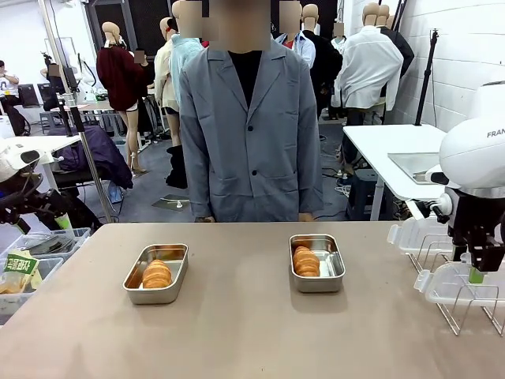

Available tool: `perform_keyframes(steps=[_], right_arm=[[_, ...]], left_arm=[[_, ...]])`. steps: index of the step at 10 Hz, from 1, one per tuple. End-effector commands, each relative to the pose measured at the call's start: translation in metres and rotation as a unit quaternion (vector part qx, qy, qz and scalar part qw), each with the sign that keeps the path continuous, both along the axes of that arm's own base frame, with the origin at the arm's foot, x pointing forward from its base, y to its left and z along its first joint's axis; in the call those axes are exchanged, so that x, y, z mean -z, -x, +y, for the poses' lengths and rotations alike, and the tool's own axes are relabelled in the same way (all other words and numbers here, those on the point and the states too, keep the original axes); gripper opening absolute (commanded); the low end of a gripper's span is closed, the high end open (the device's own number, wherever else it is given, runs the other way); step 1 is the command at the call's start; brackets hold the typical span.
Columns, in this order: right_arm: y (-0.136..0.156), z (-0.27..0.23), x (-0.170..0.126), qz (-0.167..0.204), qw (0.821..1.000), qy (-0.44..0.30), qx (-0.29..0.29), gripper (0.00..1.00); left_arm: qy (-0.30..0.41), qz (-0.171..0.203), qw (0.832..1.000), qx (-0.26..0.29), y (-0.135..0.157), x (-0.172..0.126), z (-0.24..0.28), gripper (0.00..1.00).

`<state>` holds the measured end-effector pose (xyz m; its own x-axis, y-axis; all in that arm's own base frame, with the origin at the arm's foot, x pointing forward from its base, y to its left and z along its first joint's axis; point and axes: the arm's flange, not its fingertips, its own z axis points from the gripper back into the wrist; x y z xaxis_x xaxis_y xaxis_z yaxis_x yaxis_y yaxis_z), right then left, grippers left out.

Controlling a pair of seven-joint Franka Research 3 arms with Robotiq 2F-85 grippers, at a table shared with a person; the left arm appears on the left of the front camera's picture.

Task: Place the bread in airtight containers.
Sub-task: Pick up one Airtight Container lid and hand it to the human.

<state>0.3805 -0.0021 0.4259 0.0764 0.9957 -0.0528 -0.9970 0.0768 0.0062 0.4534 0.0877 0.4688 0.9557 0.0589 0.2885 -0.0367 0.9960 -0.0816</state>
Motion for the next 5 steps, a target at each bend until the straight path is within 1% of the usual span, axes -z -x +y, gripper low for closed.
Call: perform_keyframes(steps=[1,2,5], right_arm=[[0.001,-0.006,0.000,0.001,1.000,0.014,0.004,0.09],[0.001,-0.013,-0.004,0.002,1.000,0.003,0.012,0.00],[0.006,-0.016,-0.015,-0.010,1.000,-0.005,0.012,0.00]], left_arm=[[0.002,0.000,1.000,-0.009,0.001,-0.001,0.000,1.00],[0.002,0.000,1.000,-0.009,0.001,-0.001,0.000,1.00],[0.002,0.000,1.000,-0.009,0.001,-0.001,0.000,1.00]])
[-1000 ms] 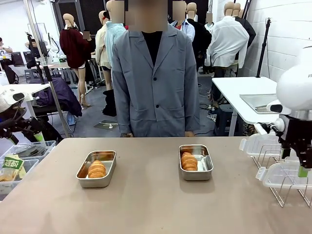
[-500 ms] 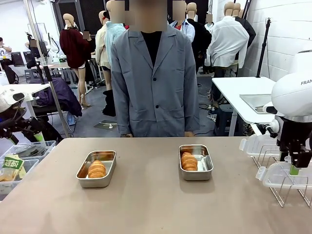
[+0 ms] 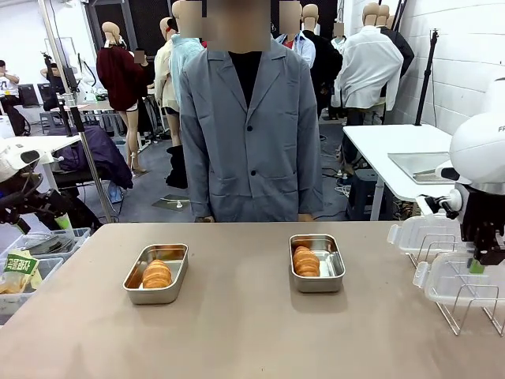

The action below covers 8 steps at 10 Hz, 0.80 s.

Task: Place the bread in airtight containers.
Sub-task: Pick up one Airtight Container lid and hand it to the human.

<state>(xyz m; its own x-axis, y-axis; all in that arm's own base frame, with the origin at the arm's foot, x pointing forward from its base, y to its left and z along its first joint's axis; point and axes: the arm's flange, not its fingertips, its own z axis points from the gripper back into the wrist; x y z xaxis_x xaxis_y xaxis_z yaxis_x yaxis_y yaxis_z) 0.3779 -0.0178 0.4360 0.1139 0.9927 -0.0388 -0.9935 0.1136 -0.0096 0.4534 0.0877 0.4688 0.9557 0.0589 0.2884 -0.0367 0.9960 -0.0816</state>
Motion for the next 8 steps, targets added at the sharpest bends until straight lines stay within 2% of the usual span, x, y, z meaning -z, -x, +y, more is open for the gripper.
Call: perform_keyframes(steps=[1,5,8], right_arm=[[0.005,0.000,-0.008,-0.006,1.000,0.002,-0.008,0.00],[0.012,-0.001,-0.029,-0.026,0.999,0.008,-0.018,0.00],[0.020,0.000,-0.056,-0.056,0.998,0.018,-0.026,0.00]], left_arm=[[0.002,0.000,1.000,-0.009,0.000,-0.001,0.000,1.00],[0.002,0.000,1.000,-0.009,0.000,-0.001,0.000,1.00],[0.002,0.000,1.000,-0.009,0.000,-0.001,0.000,1.00]])
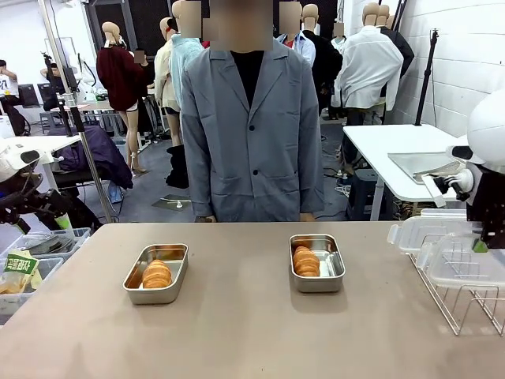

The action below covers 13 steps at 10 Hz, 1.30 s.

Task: Place the bread in airtight containers.
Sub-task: Release when the human grabs the Airtight Container lid.

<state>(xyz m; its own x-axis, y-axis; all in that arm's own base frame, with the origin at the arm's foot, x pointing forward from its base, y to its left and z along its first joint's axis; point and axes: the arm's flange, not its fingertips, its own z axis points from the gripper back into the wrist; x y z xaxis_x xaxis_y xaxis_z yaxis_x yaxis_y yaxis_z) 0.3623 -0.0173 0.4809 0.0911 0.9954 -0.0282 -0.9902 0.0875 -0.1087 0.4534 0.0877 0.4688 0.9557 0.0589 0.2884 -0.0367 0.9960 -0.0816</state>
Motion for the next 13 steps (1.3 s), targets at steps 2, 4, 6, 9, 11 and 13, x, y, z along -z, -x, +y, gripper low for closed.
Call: perform_keyframes(steps=[2,4,6,9,11,13], right_arm=[[0.005,0.003,-0.024,-0.024,0.999,0.032,-0.011,0.00],[0.005,0.005,-0.033,-0.033,0.999,0.026,-0.014,0.00],[0.020,0.004,-0.060,-0.080,0.997,0.016,-0.013,0.00],[0.038,0.029,-0.120,-0.174,0.983,-0.010,-0.054,0.00],[0.033,0.060,-0.151,-0.236,0.969,-0.036,-0.069,0.00],[0.008,0.105,-0.175,-0.285,0.950,-0.064,-0.108,0.00]], left_arm=[[0.002,0.000,1.000,-0.009,0.000,-0.001,0.000,1.00],[0.002,0.000,1.000,-0.009,0.000,-0.001,0.000,1.00],[0.002,0.000,1.000,-0.009,0.000,-0.001,0.000,1.00],[0.002,0.000,1.000,-0.009,0.000,-0.001,0.000,1.00],[0.002,0.000,1.000,-0.009,0.000,-0.001,0.000,1.00],[0.002,0.000,1.000,-0.009,0.000,-0.001,0.000,1.00]])
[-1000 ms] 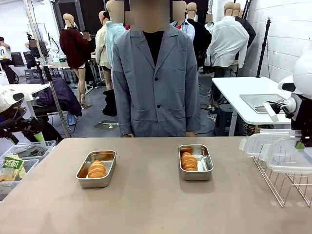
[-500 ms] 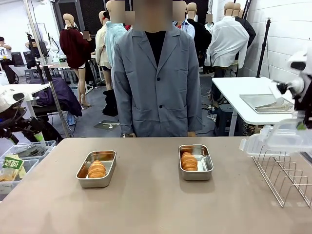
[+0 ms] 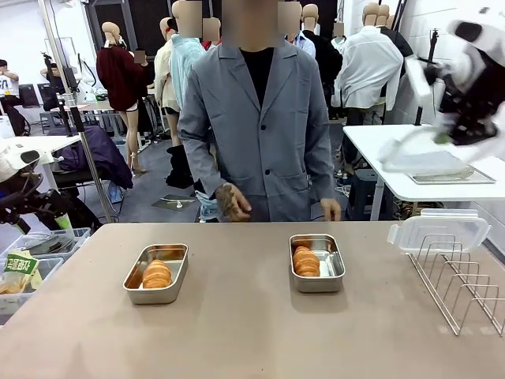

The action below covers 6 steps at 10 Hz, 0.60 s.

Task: Place the bread in airtight containers.
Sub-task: Release when the human grabs the Airtight Container lid.

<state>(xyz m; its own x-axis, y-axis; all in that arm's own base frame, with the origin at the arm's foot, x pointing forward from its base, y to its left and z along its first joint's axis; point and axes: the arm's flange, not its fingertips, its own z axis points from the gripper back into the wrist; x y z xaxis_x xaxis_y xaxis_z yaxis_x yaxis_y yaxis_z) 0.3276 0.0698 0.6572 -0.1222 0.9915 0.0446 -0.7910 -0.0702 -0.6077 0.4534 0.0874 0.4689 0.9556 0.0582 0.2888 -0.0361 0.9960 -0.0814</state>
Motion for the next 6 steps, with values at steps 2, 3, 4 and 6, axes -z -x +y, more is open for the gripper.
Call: perform_keyframes(steps=[2,3,4,6], right_arm=[[-0.072,0.068,-0.005,0.009,1.000,-0.013,-0.018,0.00],[-0.093,0.085,-0.005,0.016,1.000,-0.025,-0.001,0.00],[-0.112,0.104,-0.002,0.017,0.999,-0.027,0.019,0.00],[-0.128,0.126,0.011,0.033,0.999,-0.028,0.029,0.00]], left_arm=[[0.002,0.000,1.000,-0.010,0.001,-0.001,0.000,1.00],[0.002,0.000,1.000,-0.010,0.001,-0.001,0.000,1.00],[0.002,0.000,1.000,-0.010,0.001,-0.001,0.000,1.00],[0.002,0.000,1.000,-0.010,0.001,-0.001,0.000,1.00]])
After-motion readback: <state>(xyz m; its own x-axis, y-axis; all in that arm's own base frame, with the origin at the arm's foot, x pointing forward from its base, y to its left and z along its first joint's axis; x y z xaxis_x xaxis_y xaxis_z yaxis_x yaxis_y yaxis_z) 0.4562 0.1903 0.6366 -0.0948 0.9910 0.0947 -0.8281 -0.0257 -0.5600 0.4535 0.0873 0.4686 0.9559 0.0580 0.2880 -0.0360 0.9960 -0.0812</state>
